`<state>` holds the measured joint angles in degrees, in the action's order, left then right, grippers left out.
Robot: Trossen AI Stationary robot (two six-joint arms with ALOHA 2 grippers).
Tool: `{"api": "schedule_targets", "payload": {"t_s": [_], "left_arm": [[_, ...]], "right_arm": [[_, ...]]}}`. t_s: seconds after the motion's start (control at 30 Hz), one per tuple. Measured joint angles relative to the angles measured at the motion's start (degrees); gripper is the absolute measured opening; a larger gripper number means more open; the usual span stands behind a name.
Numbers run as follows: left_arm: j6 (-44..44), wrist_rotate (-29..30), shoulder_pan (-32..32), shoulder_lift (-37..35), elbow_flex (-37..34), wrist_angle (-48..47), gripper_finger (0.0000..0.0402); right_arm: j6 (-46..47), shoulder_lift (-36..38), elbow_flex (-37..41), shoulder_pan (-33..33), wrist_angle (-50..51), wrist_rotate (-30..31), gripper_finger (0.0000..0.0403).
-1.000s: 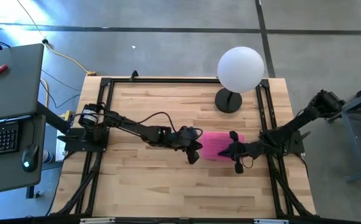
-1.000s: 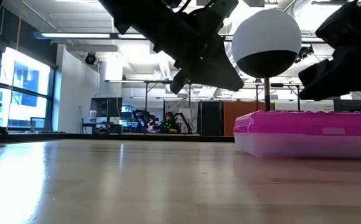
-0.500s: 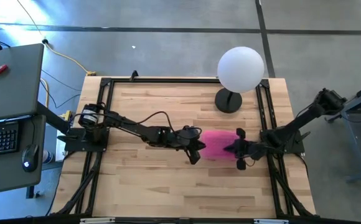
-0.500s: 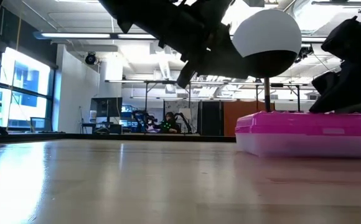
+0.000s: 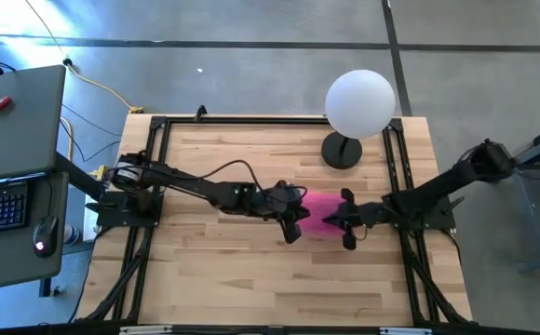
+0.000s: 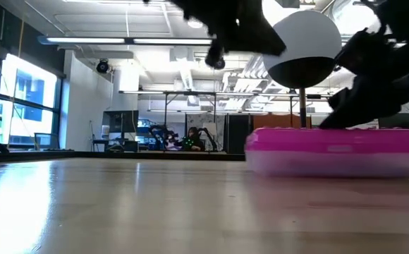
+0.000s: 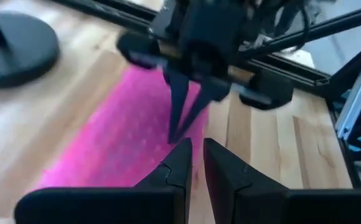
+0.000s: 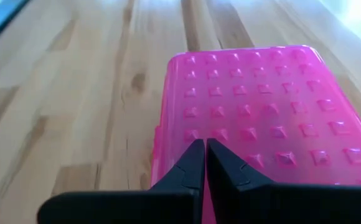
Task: Pick & place school supplies into a supply box
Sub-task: Close the transparent supply box
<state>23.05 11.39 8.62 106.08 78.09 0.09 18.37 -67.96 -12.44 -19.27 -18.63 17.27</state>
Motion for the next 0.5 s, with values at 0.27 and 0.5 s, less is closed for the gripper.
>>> {"api": "schedule_targets", "payload": {"t_s": [0.27,0.5], "left_arm": [[-3.4,9.1,0.0,-5.5,12.7,-23.0,0.0074],[-2.5,20.4,0.0,-8.4,24.9,-45.3,0.0074]], "right_arm": [[-3.8,-14.1,-1.0,5.1,-19.6,-6.0,0.0000],[-9.7,-25.2,-12.1,6.7,-20.3,-9.9,0.0000]]}}
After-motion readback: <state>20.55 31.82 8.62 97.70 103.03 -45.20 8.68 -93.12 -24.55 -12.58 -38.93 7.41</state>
